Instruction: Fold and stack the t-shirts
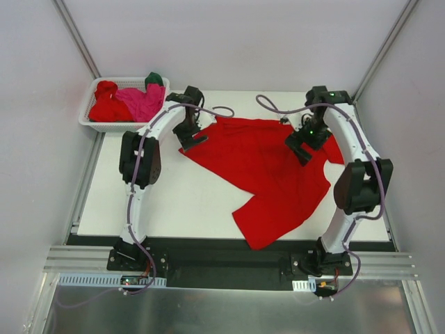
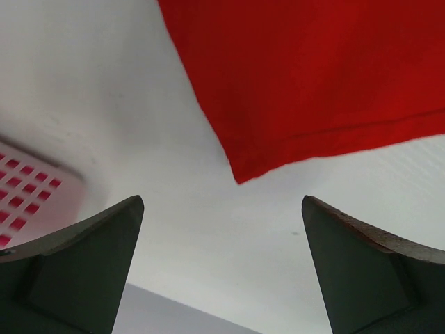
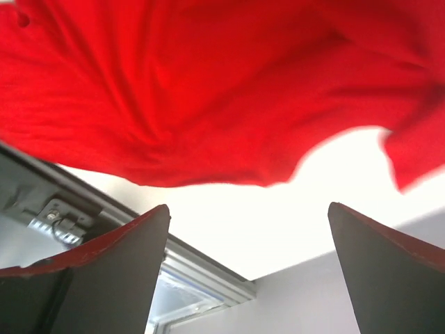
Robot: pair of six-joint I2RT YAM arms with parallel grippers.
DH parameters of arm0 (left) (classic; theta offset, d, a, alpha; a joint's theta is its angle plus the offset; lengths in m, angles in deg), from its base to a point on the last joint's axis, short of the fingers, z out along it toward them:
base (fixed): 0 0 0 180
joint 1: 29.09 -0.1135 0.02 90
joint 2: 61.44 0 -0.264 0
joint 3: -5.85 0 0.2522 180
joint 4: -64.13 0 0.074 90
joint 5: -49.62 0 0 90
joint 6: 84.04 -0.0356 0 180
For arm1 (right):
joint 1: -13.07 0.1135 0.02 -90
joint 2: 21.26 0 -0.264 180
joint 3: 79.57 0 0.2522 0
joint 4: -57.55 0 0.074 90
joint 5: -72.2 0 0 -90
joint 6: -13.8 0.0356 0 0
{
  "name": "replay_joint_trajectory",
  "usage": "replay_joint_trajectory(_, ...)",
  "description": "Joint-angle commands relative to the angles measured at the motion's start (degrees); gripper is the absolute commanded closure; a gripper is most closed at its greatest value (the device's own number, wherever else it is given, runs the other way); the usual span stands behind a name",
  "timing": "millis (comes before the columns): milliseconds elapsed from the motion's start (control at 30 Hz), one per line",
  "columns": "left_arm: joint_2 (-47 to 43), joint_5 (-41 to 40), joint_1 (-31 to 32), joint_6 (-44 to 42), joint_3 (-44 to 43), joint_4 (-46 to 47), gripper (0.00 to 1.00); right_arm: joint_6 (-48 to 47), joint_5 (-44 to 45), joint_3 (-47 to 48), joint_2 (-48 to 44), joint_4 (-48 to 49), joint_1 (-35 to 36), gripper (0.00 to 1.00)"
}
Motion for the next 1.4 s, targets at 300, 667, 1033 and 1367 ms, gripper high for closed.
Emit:
replay_joint_trajectory(300, 6.8, 3.0, 0.8, -0.4, -3.9, 4.0, 0.02, 4.6, -4.3, -4.1, -10.4, -19.8, -2.6, 0.0)
replay_joint_trajectory(667, 0.5, 8.5, 7.6, -0.6, -2.0, 4.2, 0.01, 4.2, -3.2, -4.5, -9.0, -19.8, -2.5, 0.0)
replay_joint_trajectory(1033, 0.7, 13.3, 5.2, -0.4, 5.1, 2.5, 0.01, 4.0, -2.6, -7.1, -9.2, -19.9, -2.4, 0.0)
replay_joint_trajectory(1367, 3.0, 13.9, 3.5, 0.6, 5.8, 1.6, 0.02, 3.7, -3.0, -9.6, -10.1, -19.9, -2.1, 0.0)
